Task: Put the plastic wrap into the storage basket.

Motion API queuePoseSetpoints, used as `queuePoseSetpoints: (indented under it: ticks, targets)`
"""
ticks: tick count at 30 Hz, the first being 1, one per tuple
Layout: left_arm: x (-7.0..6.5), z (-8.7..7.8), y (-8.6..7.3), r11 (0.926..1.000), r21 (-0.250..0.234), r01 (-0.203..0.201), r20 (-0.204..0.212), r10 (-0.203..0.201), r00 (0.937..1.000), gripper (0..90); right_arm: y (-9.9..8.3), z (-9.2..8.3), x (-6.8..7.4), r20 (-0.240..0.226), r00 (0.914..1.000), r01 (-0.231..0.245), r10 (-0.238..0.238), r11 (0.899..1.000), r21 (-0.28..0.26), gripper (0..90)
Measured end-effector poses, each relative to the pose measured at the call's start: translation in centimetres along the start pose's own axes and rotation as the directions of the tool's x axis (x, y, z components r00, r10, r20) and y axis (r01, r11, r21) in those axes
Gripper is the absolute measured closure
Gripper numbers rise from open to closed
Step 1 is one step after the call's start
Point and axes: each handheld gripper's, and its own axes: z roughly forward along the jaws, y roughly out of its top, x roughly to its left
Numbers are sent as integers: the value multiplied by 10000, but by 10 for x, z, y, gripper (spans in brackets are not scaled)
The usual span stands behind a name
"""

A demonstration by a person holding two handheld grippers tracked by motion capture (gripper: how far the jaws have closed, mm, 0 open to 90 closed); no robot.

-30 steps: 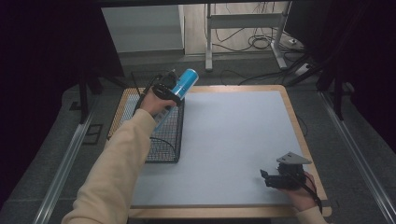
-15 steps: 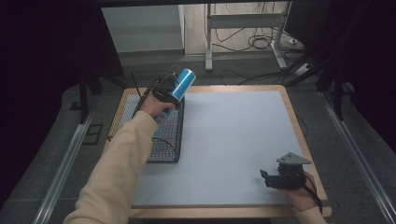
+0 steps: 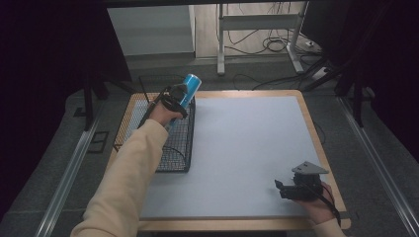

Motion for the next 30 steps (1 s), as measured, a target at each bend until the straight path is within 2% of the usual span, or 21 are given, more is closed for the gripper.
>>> queuePoseSetpoints:
  ticks: [5, 9, 13, 14, 16, 20, 24, 28, 30]
  targets:
    - [-2, 0, -1, 10000, -56, -71, -105, 70, 9999, 309, 0, -1, 0, 1, 10000, 10, -10, 10000, -17, 112]
    - [0, -2, -2, 9996, -285, 80, 91, -78, 9999, 301, 0, -1, 1, -27, 10000, 21, -21, 10000, -25, 113]
    - [-3, -5, -3, 9999, -59, 122, 145, -121, 9998, 214, 0, -1, 0, 7, 10000, 3, -3, 10000, 2, 113]
    - [-3, -6, -4, 9999, -73, 91, 157, -90, 9998, 196, -1, -1, -1, 16, 10000, -20, 20, 10000, -2, 112]
    - [-3, -12, -6, 9990, -294, 327, 358, -316, 9989, 176, -1, -1, -1, 27, 10000, -39, 39, 10000, 22, 112]
    - [-1, -28, -10, 9935, -972, 597, 837, -516, 9952, 142, -1, -2, -1, 66, 10000, -42, 42, 10000, 2, 113]
    - [-1, -44, -19, 9833, -1584, 894, 1470, -661, 9869, 132, -1, -2, -1, 53, 10000, -33, 33, 10000, 4, 113]
    - [-7, -62, -28, 9721, -2153, 934, 1841, -535, 9814, 122, -1, -2, -1, 78, 10000, -53, 53, 10000, -15, 113]
    - [-14, -74, -35, 9646, -2473, 913, 2133, -377, 9763, 124, -1, -2, -1, 85, 9999, -68, 68, 10000, -29, 113]
